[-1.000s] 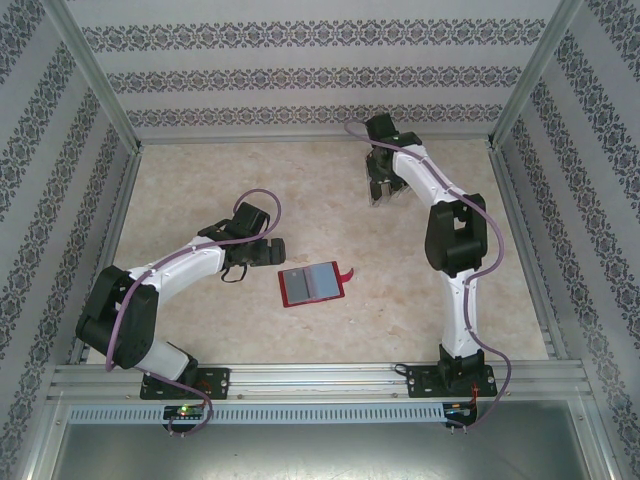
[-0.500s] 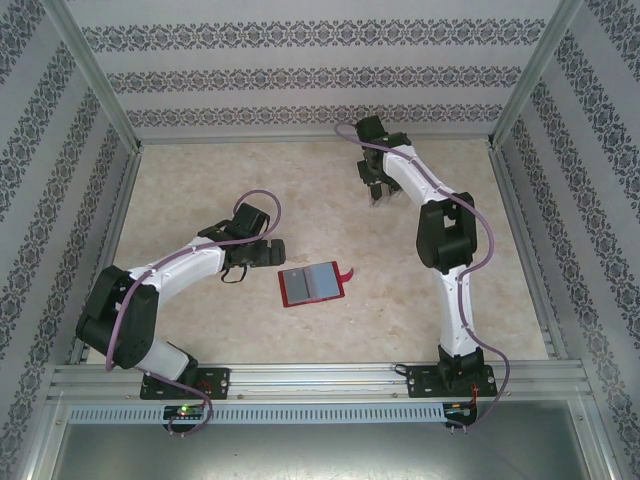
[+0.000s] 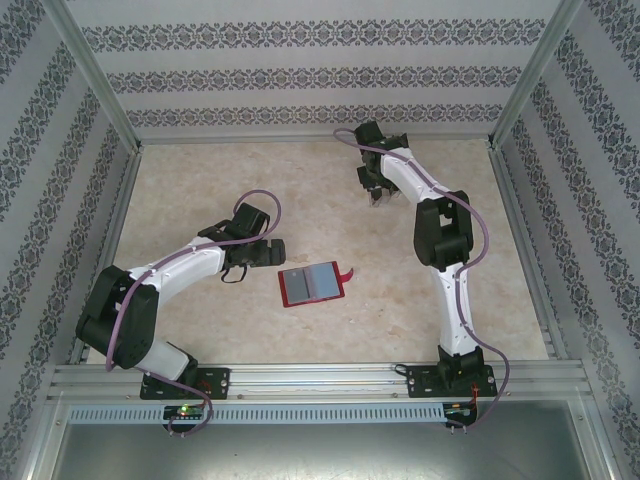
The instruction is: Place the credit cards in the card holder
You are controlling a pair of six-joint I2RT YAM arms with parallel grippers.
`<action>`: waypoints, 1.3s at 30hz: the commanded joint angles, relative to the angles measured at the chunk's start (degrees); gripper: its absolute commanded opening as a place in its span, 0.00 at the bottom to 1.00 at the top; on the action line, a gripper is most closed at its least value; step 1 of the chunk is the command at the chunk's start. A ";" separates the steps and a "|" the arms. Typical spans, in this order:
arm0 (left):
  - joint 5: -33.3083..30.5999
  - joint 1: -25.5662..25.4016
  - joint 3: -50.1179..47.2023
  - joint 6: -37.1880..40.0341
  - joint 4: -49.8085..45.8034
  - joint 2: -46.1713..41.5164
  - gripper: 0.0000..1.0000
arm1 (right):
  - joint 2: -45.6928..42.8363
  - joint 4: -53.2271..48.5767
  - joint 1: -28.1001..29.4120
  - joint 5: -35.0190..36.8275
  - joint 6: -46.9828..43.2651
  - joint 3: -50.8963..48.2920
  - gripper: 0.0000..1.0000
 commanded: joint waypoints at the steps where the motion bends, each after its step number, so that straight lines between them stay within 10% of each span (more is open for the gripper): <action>1: 0.05 0.68 -0.18 1.43 1.26 -0.68 1.00 | 1.90 -1.43 -0.55 0.59 1.07 1.60 0.29; 39: -0.25 0.64 -0.12 1.70 1.12 -0.64 1.00 | 3.34 -2.39 -0.75 -1.62 1.65 4.36 0.15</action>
